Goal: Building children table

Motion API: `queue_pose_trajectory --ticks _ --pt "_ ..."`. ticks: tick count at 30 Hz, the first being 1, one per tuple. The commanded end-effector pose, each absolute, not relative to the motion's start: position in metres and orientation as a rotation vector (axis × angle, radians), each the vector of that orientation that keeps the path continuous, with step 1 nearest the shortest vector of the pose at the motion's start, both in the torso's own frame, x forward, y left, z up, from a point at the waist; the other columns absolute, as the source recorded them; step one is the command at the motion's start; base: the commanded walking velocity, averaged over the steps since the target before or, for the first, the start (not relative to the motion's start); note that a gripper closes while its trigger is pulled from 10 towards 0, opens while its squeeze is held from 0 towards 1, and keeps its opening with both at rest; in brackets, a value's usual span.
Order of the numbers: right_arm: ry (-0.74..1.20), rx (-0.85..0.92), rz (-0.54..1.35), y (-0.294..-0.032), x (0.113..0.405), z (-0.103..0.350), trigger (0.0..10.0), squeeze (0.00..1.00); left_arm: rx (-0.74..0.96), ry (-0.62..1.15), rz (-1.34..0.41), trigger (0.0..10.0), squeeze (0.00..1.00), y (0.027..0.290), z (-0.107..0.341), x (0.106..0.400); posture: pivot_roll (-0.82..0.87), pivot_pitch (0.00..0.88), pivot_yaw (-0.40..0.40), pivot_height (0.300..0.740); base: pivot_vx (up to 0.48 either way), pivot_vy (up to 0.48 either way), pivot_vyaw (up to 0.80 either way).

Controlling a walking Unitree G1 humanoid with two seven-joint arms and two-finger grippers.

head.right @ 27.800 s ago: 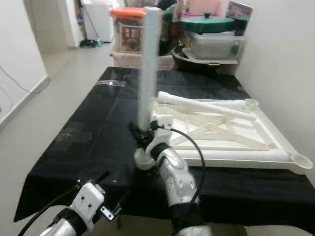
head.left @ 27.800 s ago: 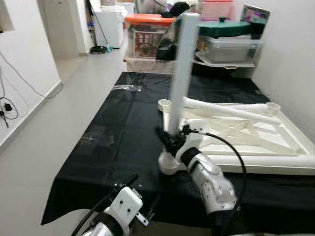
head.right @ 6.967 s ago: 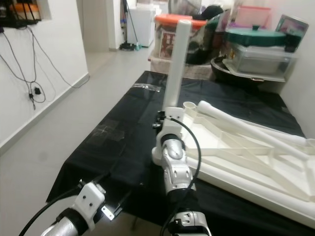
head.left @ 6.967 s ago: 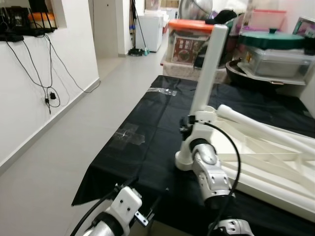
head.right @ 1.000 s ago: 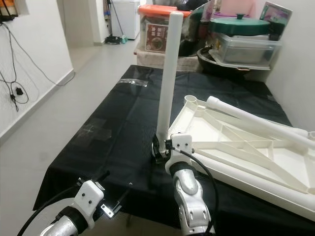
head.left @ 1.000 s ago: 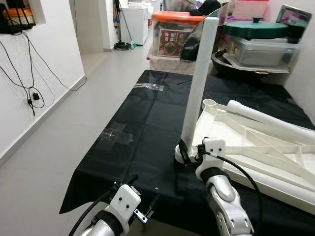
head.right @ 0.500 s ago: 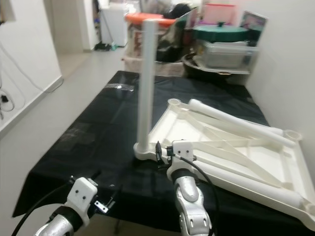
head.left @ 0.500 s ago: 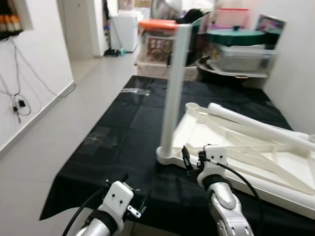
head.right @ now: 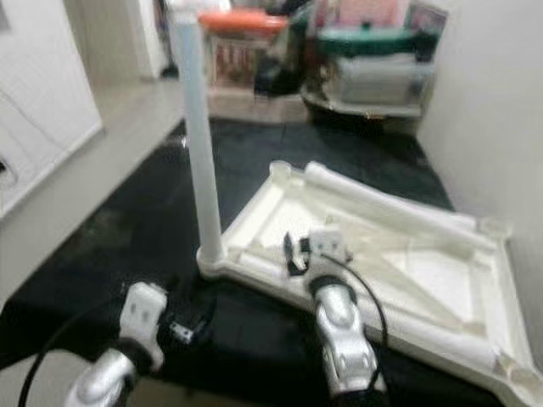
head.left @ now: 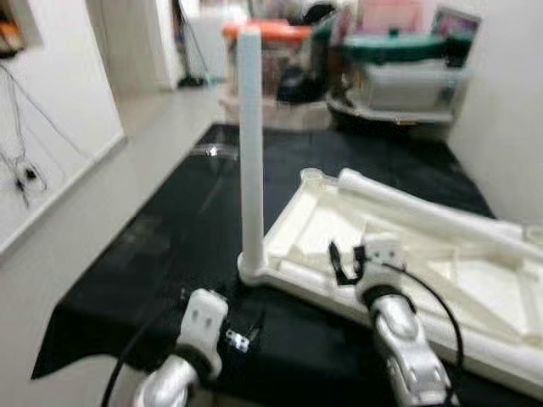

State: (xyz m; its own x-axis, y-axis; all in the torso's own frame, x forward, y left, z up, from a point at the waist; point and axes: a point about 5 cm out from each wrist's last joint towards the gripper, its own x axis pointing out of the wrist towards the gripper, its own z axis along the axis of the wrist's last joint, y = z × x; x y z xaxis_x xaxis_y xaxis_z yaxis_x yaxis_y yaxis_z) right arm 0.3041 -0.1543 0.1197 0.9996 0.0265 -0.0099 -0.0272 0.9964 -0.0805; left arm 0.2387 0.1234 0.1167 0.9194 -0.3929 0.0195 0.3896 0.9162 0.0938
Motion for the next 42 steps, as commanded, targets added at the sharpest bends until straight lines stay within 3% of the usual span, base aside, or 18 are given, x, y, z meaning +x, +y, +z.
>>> queue_pose_trajectory --ticks 1,6,8,11,16,21,23,30,34,37,42 --pt "0.021 -0.083 0.053 -0.148 0.306 0.118 10.0 0.00 0.115 -0.011 -0.415 10.0 0.00 0.130 0.113 0.242 0.08 0.000 -0.055 0.740 0.000 0.000 0.00" --pt "-0.019 -0.129 0.102 -0.150 0.323 0.135 10.0 0.00 0.079 0.035 -0.565 10.0 0.00 0.116 0.108 0.232 0.07 0.000 -0.043 0.740 0.000 0.000 0.00" --pt "-0.014 -0.219 0.155 -0.154 0.348 0.150 10.0 0.00 0.047 0.083 -0.706 10.0 0.00 0.100 0.104 0.215 0.07 0.000 -0.044 0.740 0.000 0.000 0.00" --pt "0.042 -0.310 0.164 -0.161 0.369 0.160 10.0 0.00 0.033 0.106 -0.784 10.0 0.00 0.089 0.103 0.203 0.08 0.000 -0.061 0.740 0.000 0.000 0.00" --pt "0.034 -0.288 0.125 -0.164 0.386 0.178 10.0 0.00 0.088 0.077 -0.799 10.0 0.00 0.082 0.110 0.204 0.10 0.003 -0.080 0.740 0.000 0.000 0.00" --pt "-0.044 -0.228 0.088 -0.157 0.378 0.181 10.0 0.00 0.177 0.019 -0.874 10.0 0.00 0.081 0.120 0.211 0.10 0.018 -0.068 0.740 0.000 0.000 0.00" --pt "-0.084 -0.171 0.029 -0.156 0.355 0.166 10.0 0.00 0.233 -0.042 -0.865 10.0 0.00 0.087 0.130 0.233 0.09 0.034 -0.047 0.740 0.000 0.000 0.00" --pt "-0.069 -0.085 -0.032 -0.153 0.321 0.139 10.0 0.00 0.315 -0.083 -0.807 10.0 0.00 0.095 0.143 0.275 0.08 0.056 -0.017 0.740 0.000 0.000 0.00" --pt "-0.079 -0.085 -0.043 -0.150 0.310 0.137 10.0 0.00 0.291 -0.090 -0.811 10.0 0.00 0.094 0.146 0.290 0.07 0.061 -0.002 0.740 0.000 0.000 0.00" --pt "-0.115 -0.057 -0.048 -0.142 0.298 0.143 10.0 0.00 0.221 -0.100 -0.870 10.0 0.00 0.080 0.154 0.310 0.06 0.069 0.014 0.740 0.000 0.000 0.00" --pt "-0.143 -0.049 -0.061 -0.141 0.294 0.150 10.0 0.00 0.182 -0.112 -0.938 10.0 0.00 0.065 0.159 0.314 0.06 0.080 0.024 0.740 0.000 0.000 0.00"
